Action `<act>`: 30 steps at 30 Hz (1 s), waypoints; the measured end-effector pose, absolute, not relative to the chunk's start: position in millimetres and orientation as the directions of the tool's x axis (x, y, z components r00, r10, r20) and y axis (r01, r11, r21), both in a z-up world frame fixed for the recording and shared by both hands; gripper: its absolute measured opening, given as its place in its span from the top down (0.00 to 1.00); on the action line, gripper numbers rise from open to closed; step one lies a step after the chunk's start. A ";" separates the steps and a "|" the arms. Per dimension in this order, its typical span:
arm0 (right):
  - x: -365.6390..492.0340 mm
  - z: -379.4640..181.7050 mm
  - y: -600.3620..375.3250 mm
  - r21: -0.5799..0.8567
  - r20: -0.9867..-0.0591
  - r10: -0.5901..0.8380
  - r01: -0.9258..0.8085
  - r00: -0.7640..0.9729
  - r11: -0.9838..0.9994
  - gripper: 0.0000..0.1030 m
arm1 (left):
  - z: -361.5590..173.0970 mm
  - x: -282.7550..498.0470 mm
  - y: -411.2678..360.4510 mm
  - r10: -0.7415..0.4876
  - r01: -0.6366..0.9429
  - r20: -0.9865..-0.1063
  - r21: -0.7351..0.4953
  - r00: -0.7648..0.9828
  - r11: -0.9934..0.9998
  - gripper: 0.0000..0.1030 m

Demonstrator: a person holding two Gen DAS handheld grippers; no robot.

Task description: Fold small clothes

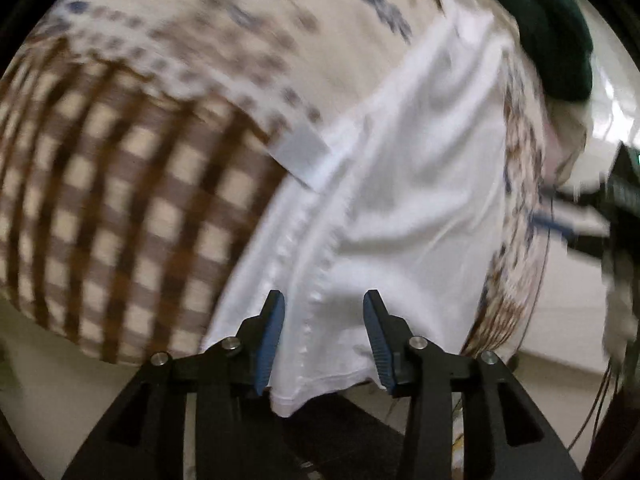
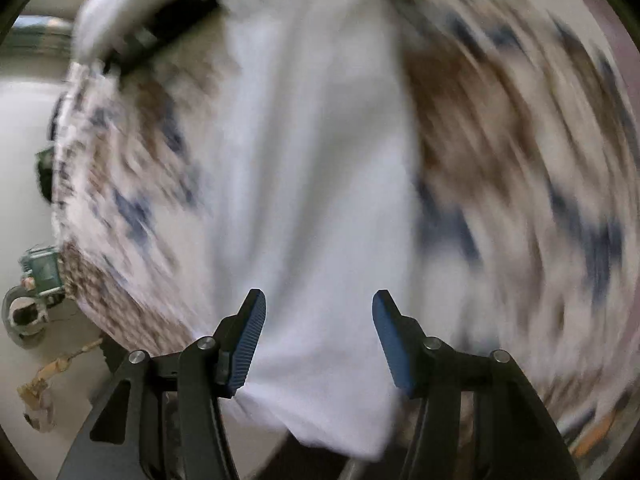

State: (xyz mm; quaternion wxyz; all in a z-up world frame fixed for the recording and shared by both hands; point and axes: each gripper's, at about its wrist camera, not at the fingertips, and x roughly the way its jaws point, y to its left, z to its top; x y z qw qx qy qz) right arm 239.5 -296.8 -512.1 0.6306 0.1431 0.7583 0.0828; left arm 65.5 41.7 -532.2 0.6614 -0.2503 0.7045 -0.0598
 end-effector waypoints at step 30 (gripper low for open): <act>18.6 -585.7 -329.7 0.420 -0.860 0.485 0.317 -0.160 0.850 0.75 | -545.7 36.3 53.0 -0.367 -0.231 -0.930 -0.360 0.011 0.904 0.89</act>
